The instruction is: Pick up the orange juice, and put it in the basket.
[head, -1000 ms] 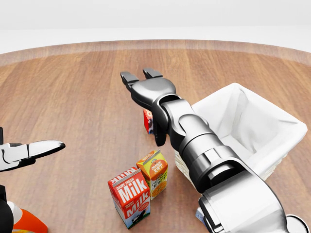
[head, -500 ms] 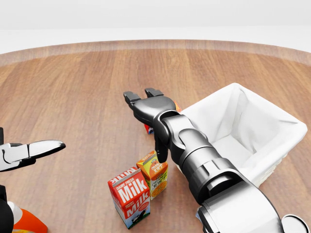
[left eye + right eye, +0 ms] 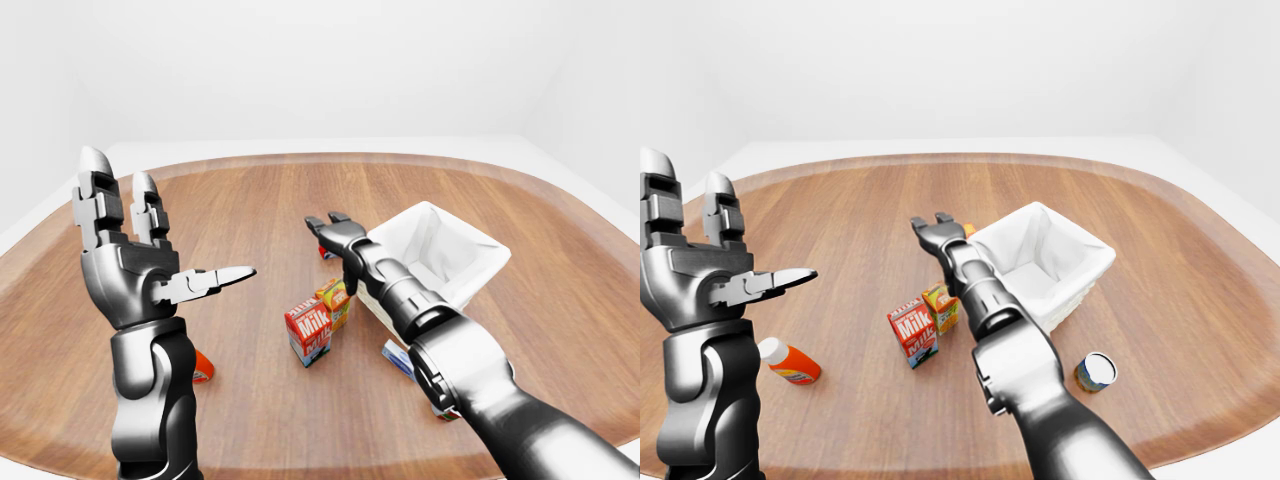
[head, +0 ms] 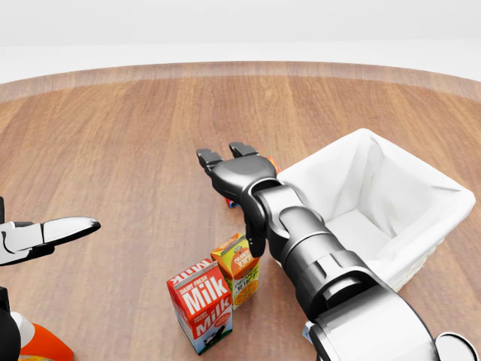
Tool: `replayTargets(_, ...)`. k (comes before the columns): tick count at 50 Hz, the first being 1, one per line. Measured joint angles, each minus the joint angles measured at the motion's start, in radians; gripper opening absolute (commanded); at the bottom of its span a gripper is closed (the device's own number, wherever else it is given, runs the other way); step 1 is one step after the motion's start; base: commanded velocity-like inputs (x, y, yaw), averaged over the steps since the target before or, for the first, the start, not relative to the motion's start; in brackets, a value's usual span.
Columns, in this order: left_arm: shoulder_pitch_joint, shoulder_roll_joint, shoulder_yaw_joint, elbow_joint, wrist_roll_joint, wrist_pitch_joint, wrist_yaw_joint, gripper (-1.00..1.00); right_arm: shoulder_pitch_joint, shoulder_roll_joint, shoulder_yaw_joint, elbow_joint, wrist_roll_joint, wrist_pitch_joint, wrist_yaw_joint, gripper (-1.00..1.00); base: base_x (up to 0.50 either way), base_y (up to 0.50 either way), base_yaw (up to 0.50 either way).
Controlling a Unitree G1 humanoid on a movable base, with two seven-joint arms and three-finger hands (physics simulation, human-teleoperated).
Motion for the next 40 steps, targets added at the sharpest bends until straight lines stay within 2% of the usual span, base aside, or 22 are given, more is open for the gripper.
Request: replayTargets(40,0.0,0.0,0.0,0.0,0.0,0.0,0.001,1.0,0.046,0.012,-0.006,0.015,-0.019,0.0,-0.058,1.0,0.0,0.0,0.0)
